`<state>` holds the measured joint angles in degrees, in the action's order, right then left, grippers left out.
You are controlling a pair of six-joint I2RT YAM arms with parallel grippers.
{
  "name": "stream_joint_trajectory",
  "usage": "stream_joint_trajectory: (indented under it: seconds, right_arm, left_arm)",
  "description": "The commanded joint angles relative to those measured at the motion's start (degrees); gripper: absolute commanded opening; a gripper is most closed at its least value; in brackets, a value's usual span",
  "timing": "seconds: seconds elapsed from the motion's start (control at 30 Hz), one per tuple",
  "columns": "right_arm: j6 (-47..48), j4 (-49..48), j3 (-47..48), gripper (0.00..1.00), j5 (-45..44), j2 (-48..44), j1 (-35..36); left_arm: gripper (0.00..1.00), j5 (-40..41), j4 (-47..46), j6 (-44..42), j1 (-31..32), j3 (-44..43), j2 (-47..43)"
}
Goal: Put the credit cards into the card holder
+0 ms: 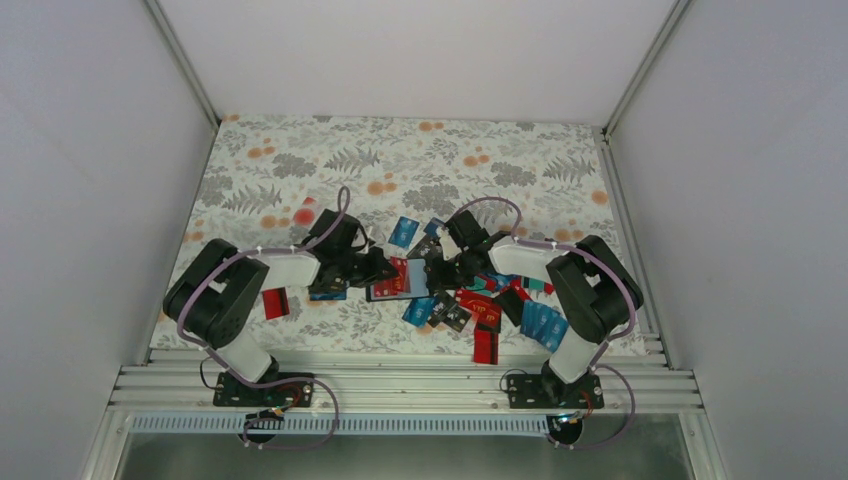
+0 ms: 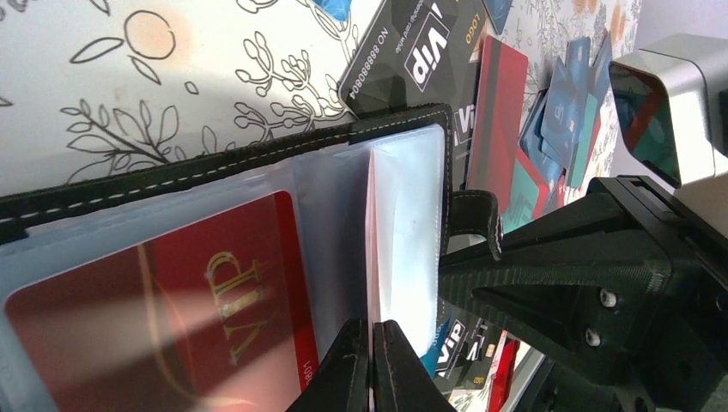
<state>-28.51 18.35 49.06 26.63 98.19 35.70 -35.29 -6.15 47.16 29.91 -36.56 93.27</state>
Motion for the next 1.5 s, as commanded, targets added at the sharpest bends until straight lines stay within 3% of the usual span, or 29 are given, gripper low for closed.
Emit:
stream_joint_trajectory:
  seconds: [0.0,0.7,1.47]
  right_arm:
    - [-0.22,-0.46,-0.82,0.04,0.36,-0.40,0.19]
    - [0.61,0.12,-0.23,0.04,-0.05,-0.22,0.20]
    - [1.10,1.16,1.54,0.04,0.32,0.35,0.16]
  left_arm:
    - [0.03,-0.56,5.01,-2.13,0.54,-2.76,1.95]
    - [0.02,-3.53,8.88,-5.68,1.73,-4.76,4.83]
    - [0.02,-4.53,3.26,-3.69,4.41,-7.54,11.12]
